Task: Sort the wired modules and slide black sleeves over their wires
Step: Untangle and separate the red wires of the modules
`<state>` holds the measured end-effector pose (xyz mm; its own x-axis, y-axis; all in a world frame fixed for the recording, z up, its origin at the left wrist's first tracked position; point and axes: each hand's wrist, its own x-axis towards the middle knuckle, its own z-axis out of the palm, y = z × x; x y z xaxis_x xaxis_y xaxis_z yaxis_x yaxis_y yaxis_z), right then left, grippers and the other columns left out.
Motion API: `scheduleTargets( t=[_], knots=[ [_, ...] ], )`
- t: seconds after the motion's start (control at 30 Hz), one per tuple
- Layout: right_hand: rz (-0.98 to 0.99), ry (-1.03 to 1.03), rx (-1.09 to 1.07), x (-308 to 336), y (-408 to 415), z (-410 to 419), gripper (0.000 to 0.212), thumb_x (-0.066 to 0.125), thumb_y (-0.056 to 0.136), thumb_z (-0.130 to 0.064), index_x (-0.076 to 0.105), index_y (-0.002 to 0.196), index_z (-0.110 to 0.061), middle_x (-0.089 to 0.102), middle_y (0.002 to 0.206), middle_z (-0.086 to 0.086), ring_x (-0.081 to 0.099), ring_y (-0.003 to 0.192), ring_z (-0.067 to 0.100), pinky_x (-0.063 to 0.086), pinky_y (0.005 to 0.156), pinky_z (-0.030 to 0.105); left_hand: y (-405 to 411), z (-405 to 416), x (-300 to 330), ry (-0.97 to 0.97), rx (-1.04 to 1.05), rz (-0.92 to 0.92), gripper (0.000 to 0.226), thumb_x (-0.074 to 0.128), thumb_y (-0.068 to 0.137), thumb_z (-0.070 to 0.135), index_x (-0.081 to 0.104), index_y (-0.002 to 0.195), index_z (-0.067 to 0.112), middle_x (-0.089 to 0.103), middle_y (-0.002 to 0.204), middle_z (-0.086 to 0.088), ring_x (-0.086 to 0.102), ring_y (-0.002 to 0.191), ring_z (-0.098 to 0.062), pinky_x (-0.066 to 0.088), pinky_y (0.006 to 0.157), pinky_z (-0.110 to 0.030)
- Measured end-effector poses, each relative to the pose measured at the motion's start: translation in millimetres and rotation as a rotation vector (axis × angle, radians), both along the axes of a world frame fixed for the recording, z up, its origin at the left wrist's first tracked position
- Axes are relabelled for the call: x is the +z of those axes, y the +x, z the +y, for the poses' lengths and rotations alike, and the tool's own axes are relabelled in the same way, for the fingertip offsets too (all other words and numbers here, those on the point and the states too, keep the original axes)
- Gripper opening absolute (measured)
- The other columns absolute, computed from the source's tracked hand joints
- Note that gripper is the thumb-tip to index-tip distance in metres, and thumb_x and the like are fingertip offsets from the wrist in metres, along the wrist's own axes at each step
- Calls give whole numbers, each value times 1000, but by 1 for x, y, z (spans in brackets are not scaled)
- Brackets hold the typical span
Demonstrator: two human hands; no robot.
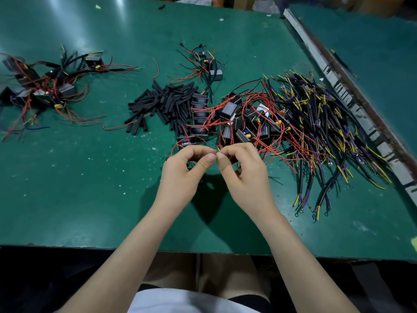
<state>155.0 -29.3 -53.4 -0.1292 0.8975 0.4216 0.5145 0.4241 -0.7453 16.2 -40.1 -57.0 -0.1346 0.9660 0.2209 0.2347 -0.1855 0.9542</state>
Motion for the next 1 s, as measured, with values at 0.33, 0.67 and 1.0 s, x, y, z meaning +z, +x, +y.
scheduleTargets(
  t=[0.33,0.67,1.0],
  knots=[
    [8,-189,22,5,2,5,9,57,95,-19,63,89,-18,54,92,-9,46,100,16,31,87,11,-2,-2,0,-4,-60,1,12,66,87,17,69,97,23,69,91,10,58,84,2,40,78,-7],
    [-151,-160,34,7,6,12,17,56,96,-27,68,97,-16,51,99,-3,39,102,17,23,87,5,0,3,-4,-11,-28,-84,13,64,89,19,66,84,30,65,79,20,55,73,0,41,69,-11],
    [-224,-23,3,5,7,11,14,64,91,-23,71,97,-12,58,100,5,48,99,28,34,87,29,1,2,0,-4,-53,-58,14,60,91,13,62,84,25,62,75,21,52,71,2,42,69,-12]
  ],
)
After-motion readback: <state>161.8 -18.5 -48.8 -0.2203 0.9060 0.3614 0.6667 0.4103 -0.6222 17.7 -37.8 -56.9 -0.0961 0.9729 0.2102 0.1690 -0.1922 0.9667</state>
